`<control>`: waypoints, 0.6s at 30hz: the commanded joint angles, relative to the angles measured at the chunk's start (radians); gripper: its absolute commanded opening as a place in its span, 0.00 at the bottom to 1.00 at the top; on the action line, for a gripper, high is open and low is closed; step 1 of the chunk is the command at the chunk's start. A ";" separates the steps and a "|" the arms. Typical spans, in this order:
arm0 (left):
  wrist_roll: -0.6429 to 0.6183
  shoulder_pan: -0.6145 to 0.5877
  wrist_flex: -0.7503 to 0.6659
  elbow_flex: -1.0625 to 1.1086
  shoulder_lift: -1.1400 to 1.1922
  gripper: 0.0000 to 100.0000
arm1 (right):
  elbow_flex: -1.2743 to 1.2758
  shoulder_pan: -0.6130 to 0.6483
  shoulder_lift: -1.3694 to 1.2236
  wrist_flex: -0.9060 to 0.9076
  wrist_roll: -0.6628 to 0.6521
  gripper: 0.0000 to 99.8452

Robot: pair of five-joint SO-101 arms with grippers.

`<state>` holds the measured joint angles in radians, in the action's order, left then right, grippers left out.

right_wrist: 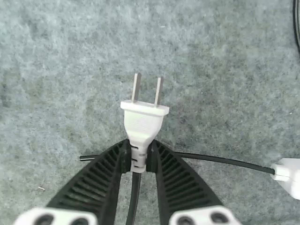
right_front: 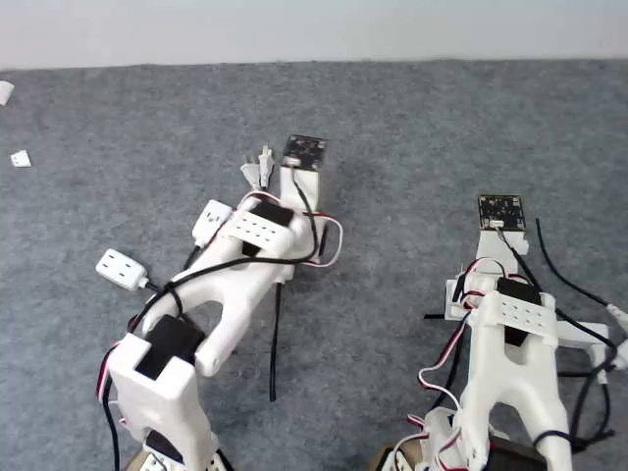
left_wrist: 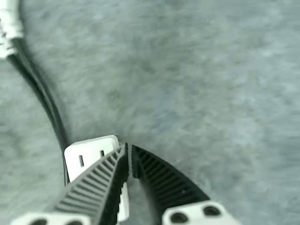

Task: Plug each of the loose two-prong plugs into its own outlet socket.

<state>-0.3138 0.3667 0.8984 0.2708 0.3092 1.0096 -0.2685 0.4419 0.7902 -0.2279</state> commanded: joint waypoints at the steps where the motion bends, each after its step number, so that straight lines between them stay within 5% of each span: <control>1: 0.043 -0.032 0.044 -0.015 -0.014 0.01 | -0.009 -0.008 -0.001 -0.015 -0.008 0.01; 10: 0.083 -0.037 0.083 -0.001 -0.155 0.02 | -0.009 -0.007 -0.001 -0.015 -0.008 0.01; 18: 0.084 -0.040 0.048 0.228 -0.339 0.34 | -0.008 -0.007 -0.001 -0.015 -0.008 0.01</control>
<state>-0.2371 0.3299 1.0119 0.4442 0.0529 1.0096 -0.2685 0.4419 0.7902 -0.2279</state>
